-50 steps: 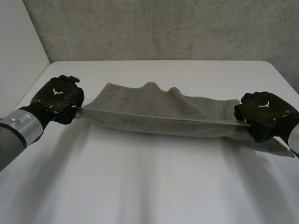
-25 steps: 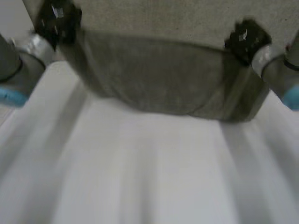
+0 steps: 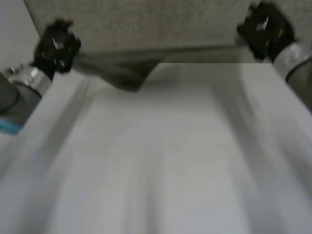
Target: Fold the towel.
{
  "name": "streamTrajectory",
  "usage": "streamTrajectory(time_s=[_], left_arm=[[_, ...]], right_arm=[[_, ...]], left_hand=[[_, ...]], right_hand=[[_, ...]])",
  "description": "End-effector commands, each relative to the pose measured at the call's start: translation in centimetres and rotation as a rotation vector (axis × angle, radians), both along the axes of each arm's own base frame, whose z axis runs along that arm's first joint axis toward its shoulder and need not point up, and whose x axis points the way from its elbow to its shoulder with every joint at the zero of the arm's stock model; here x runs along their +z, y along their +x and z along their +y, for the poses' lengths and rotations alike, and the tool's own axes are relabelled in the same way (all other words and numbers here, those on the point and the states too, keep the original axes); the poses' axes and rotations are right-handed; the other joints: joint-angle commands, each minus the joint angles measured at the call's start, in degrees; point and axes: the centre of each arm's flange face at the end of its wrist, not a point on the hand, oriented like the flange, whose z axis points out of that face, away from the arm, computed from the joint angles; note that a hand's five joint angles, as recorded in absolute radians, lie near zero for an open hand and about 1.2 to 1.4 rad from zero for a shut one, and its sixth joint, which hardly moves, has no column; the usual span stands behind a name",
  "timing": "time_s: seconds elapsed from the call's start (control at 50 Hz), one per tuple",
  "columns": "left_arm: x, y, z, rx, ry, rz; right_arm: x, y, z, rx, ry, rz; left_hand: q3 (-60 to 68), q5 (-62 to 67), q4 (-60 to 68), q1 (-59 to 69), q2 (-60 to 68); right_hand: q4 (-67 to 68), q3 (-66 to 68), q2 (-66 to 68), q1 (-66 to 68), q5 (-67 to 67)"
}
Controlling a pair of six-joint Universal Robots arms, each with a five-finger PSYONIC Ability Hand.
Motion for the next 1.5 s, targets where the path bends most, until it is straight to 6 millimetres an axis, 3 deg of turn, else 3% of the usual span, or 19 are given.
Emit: streamTrajectory(time_s=[0.02,0.04,0.14,0.22,0.28,0.32,0.34,0.38,0.44,0.48,0.66,0.76,0.86,0.9,1.0,1.2,1.3,1.5], left_arm=[[-7.9,0.6,2.2,0.023,0.143,-0.162],[-9.1,0.4,2.8,0.009,0.178,-0.172],[-10.5,-0.3,3.9,-0.020,0.227,-0.180],[-10.1,-1.4,4.6,-0.047,0.220,-0.179],[-9.7,-2.3,5.2,-0.065,0.212,-0.181],[-7.6,-2.5,6.0,-0.070,0.188,-0.176],[-7.6,-2.5,6.0,-0.070,0.188,-0.176],[-5.9,-2.4,6.8,-0.070,0.183,-0.168],[-5.2,-2.3,7.1,-0.069,0.182,-0.165],[-3.6,-2.1,7.7,-0.066,0.172,-0.151],[-0.4,-1.4,8.7,-0.039,0.177,-0.088],[2.3,-0.9,9.4,-0.016,0.155,-0.050],[6.3,-0.7,10.8,-0.016,0.098,0.001],[6.8,-0.7,11.2,-0.021,0.098,0.014],[7.4,-0.8,12.5,-0.037,0.123,0.030],[5.1,-0.3,13.0,-0.026,0.210,0.009],[4.5,0.3,13.3,-0.011,0.254,0.004],[4.2,1.8,13.7,0.034,0.325,0.001]], right_arm=[[-8.8,-0.6,3.8,0.073,0.280,0.059],[-10.2,-0.9,4.5,0.072,0.319,0.071],[-12.8,-1.4,5.7,0.063,0.354,0.107],[-13.0,-1.5,5.7,0.053,0.348,0.109],[-12.0,-1.6,5.7,0.043,0.329,0.098],[-9.1,-1.7,5.9,0.030,0.256,0.079],[-9.1,-1.7,6.0,0.030,0.255,0.079],[-6.5,-1.9,6.5,0.025,0.202,0.047],[-5.5,-1.9,6.8,0.026,0.188,0.029],[-3.8,-2.0,7.5,0.034,0.169,-0.003],[-2.3,-3.1,8.6,0.015,0.192,0.003],[-0.5,-3.8,9.1,-0.004,0.163,0.013],[2.9,-4.1,10.3,-0.008,0.080,0.026],[3.2,-4.1,10.7,0.001,0.085,0.029],[2.9,-4.0,11.5,0.026,0.120,0.062],[-0.1,-5.3,12.4,0.004,0.213,0.221],[-1.7,-5.3,13.6,0.032,0.288,0.279],[-2.5,-4.6,16.7,0.167,0.439,0.272]], left_hand=[[-2.4,2.6,-3.2,5.2,2.9],[-2.4,2.6,-3.2,5.2,2.9],[-2.4,2.6,-3.2,5.2,2.9],[-2.4,2.6,-3.2,5.2,2.9],[-2.4,2.6,-3.2,5.2,2.9],[-2.4,2.6,-3.2,5.2,2.9],[-2.4,2.6,-3.2,5.2,2.9],[-2.4,2.6,-3.2,5.2,2.9],[-2.4,2.6,-3.2,5.2,2.9],[-2.4,2.6,-3.2,5.2,2.9],[-2.4,2.6,-3.2,5.2,2.9],[-2.4,2.6,-3.2,5.2,2.9],[-2.4,2.6,-3.2,5.2,2.9],[-2.4,2.6,-3.2,5.2,2.9],[-2.4,2.6,-3.2,5.2,2.9],[-2.4,2.6,-3.2,5.2,2.9],[-2.4,2.6,-3.2,5.2,2.9],[-2.4,2.6,-3.2,5.2,2.9]], right_hand=[[-4.4,-2.9,4.3,5.6,3.4],[-4.4,-2.9,4.3,5.6,3.4],[-4.4,-2.9,4.3,5.6,3.4],[-4.4,-2.9,4.3,5.6,3.4],[-4.4,-2.9,4.3,5.6,3.4],[-4.4,-2.9,4.3,5.6,3.4],[-4.4,-2.9,4.3,5.6,3.4],[-4.4,-2.9,4.3,5.6,3.4],[-4.4,-2.9,4.3,5.6,3.4],[-4.4,-2.9,4.3,5.6,3.4],[-4.4,-2.9,4.3,5.6,3.4],[-4.4,-2.9,4.3,5.6,3.4],[-4.4,-2.9,4.3,5.6,3.4],[-4.4,-2.9,4.3,5.6,3.4],[-4.4,-2.9,4.3,5.6,3.4],[-4.4,-2.9,4.3,5.6,3.4],[-4.4,-2.9,4.3,5.6,3.4],[-4.4,-2.9,4.3,5.6,3.4]])
